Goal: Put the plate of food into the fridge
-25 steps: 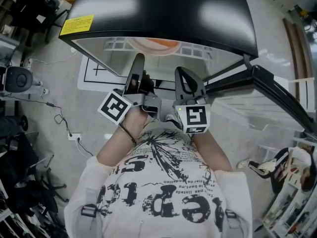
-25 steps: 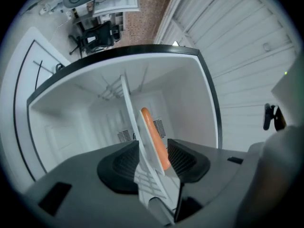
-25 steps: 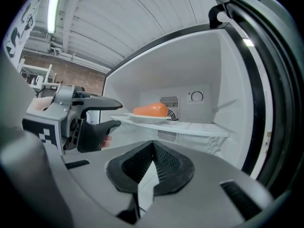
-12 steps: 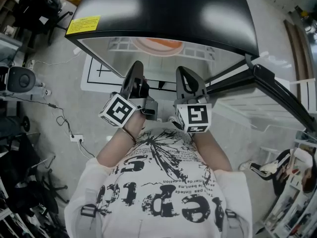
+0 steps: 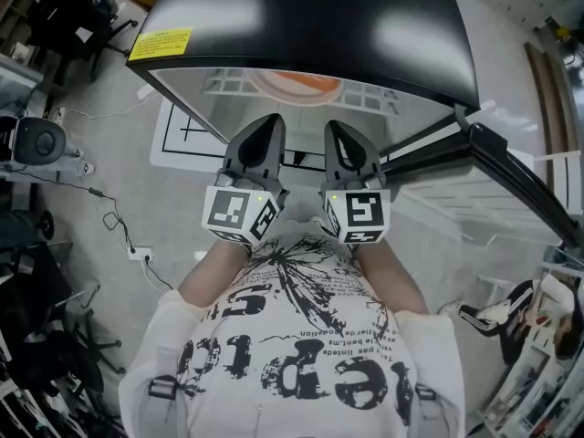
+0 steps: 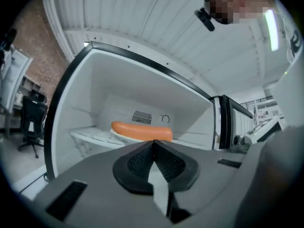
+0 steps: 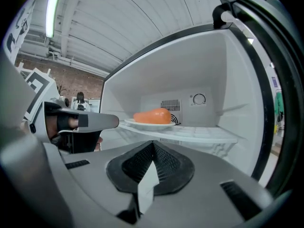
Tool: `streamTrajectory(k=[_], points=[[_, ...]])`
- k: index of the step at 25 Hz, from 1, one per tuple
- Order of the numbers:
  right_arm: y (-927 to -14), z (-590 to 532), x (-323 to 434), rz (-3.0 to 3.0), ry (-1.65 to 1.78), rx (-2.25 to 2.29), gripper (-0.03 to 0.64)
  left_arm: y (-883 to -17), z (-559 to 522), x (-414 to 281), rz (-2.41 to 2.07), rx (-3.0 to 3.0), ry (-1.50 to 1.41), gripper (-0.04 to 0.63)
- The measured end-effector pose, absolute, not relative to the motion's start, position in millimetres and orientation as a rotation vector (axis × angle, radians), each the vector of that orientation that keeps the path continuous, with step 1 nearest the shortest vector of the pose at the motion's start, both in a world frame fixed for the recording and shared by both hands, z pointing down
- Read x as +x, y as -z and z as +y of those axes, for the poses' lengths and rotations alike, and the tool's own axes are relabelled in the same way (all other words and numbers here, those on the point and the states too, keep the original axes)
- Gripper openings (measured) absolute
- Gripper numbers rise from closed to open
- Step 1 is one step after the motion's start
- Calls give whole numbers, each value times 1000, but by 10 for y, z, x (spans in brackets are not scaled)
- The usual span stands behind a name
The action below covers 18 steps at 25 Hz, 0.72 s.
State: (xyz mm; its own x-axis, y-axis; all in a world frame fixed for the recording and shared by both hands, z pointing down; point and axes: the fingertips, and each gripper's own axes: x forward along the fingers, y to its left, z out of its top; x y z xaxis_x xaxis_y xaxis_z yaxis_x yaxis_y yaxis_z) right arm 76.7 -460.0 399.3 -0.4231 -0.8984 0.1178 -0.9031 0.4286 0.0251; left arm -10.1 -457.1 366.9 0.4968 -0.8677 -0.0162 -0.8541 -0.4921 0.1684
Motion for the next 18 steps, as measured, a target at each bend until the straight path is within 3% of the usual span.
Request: streamTrajectory(k=[6,18], points=[[-3931,-4614,770,-2563,-34,1644,2,-3846,-4560,101,-1426,2672,-56,6],[-3937,-4666,766,-2570,-28,1618,2,-3805,-4638,19,-1453,2638,-11,6]])
